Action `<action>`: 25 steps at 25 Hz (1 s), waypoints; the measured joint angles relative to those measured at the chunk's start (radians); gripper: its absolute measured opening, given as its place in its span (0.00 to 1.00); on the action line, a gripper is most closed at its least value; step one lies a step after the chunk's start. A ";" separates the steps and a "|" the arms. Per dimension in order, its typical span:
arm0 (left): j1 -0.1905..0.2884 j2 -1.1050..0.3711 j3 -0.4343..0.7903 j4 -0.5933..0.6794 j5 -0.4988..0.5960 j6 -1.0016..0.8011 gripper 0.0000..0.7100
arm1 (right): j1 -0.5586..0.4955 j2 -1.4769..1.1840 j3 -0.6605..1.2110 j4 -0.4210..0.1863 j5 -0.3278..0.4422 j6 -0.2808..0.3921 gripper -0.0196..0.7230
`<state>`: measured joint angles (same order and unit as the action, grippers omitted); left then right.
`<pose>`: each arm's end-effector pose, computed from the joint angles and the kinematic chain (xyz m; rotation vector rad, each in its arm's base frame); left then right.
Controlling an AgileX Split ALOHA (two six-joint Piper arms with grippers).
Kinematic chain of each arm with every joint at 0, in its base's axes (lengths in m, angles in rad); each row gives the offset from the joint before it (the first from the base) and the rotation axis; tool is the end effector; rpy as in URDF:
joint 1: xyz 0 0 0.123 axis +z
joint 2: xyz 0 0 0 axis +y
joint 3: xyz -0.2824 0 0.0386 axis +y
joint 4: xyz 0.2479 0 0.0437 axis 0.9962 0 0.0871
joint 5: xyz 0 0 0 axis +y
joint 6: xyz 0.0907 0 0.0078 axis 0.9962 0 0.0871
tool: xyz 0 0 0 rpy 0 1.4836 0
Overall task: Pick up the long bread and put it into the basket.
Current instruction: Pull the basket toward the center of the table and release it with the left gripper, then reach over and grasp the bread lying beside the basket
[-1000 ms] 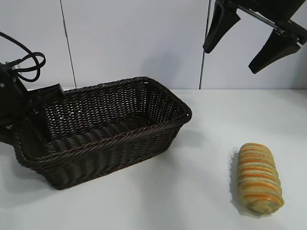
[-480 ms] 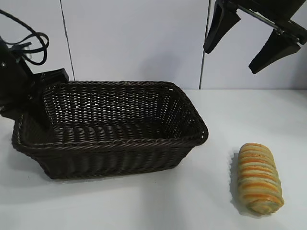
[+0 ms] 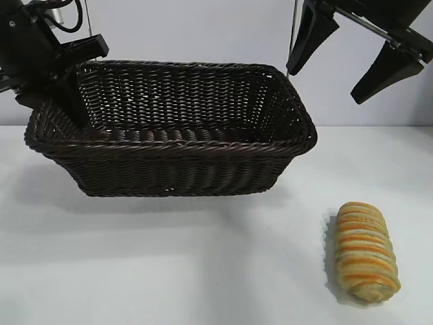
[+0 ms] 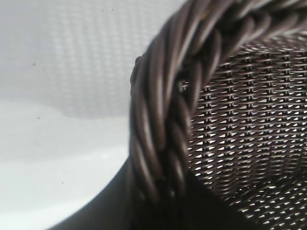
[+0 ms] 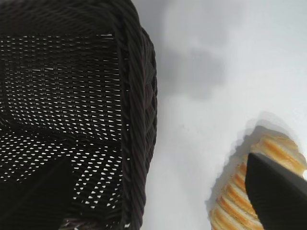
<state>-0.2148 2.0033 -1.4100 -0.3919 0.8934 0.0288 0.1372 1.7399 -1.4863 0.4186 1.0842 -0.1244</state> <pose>0.3864 -0.1121 0.1758 0.0329 2.9610 -0.5080 0.3583 0.0825 0.2954 -0.1716 2.7684 0.5668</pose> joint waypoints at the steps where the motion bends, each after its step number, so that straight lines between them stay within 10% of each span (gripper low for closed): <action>1: 0.000 0.014 0.000 0.000 -0.008 0.003 0.14 | 0.000 0.000 0.000 0.000 0.000 0.000 0.96; 9: 0.000 0.057 -0.004 -0.042 -0.019 0.029 0.17 | 0.000 0.000 0.000 0.000 -0.001 0.000 0.96; 15: 0.000 0.056 -0.055 -0.057 0.049 0.030 0.86 | 0.000 0.000 0.000 0.001 -0.001 0.000 0.96; 25: -0.003 0.011 -0.355 0.177 0.242 -0.056 0.98 | 0.000 0.000 0.000 0.001 -0.001 0.000 0.96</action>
<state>-0.2179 2.0144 -1.7650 -0.2147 1.1354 -0.0274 0.1372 1.7399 -1.4863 0.4197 1.0832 -0.1244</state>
